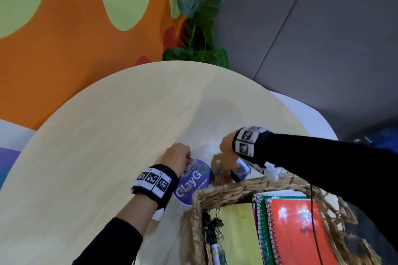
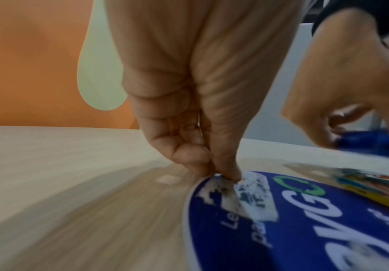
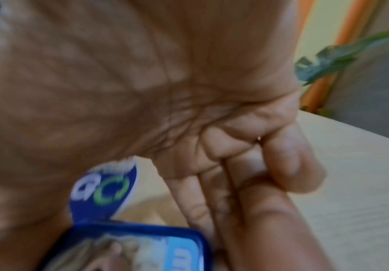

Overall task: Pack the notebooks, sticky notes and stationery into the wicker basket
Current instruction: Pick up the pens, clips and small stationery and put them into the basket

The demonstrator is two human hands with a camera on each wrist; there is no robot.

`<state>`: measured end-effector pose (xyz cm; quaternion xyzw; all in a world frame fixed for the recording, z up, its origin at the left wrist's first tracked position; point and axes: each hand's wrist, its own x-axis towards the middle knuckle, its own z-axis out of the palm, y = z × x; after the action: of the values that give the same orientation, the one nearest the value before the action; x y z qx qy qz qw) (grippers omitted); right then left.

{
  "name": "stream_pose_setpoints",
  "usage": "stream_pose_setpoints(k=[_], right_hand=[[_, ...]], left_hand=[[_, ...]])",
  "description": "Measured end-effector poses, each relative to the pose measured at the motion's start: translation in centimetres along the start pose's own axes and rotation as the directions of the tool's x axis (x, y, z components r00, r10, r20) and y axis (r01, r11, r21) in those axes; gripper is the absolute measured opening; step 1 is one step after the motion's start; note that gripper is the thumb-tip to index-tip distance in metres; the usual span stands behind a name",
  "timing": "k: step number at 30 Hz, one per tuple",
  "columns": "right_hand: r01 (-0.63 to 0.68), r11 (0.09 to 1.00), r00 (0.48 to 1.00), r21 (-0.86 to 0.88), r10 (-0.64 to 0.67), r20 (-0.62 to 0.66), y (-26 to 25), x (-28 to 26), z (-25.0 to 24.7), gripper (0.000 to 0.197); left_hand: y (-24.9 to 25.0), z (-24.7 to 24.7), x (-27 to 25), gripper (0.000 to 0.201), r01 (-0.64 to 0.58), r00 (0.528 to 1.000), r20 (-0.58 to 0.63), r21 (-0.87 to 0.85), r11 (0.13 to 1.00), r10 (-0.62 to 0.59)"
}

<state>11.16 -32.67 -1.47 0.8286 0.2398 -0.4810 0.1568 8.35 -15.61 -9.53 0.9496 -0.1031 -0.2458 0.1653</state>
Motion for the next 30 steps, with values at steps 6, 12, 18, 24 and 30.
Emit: stream_pose_setpoints(k=[6, 12, 18, 24, 30], right_hand=[[-0.127, 0.974, 0.949, 0.19, 0.175, -0.262, 0.0, -8.8, -3.6, 0.052], [-0.025, 0.96, 0.869, 0.279, 0.159, -0.469, -2.2, -15.7, 1.0, 0.047], [0.174, 0.898, 0.939, 0.405, -0.027, -0.344, -7.7, -17.4, 8.4, 0.032], [0.196, 0.978, 0.967, 0.077, -0.179, -0.179, -15.2, -15.1, 13.9, 0.044], [0.11, 0.987, 0.994, -0.116, -0.111, -0.007, -18.0, -12.2, 15.3, 0.042]], left_hand=[[1.1, -1.5, 0.2, 0.017, 0.033, 0.991, 0.124, 0.063, 0.997, -0.041], [1.5, -1.6, -1.0, 0.023, -0.042, 0.999, 0.036, 0.107, 0.993, 0.039], [3.0, -4.6, -4.2, 0.016, -0.124, 0.963, -0.253, -0.111, 0.986, 0.093], [6.0, -6.2, -10.7, 0.02, -0.294, 0.932, -0.265, -0.146, 0.945, 0.249], [7.7, -4.1, -15.2, 0.02, -0.334, 0.94, -0.129, -0.143, 0.932, 0.317]])
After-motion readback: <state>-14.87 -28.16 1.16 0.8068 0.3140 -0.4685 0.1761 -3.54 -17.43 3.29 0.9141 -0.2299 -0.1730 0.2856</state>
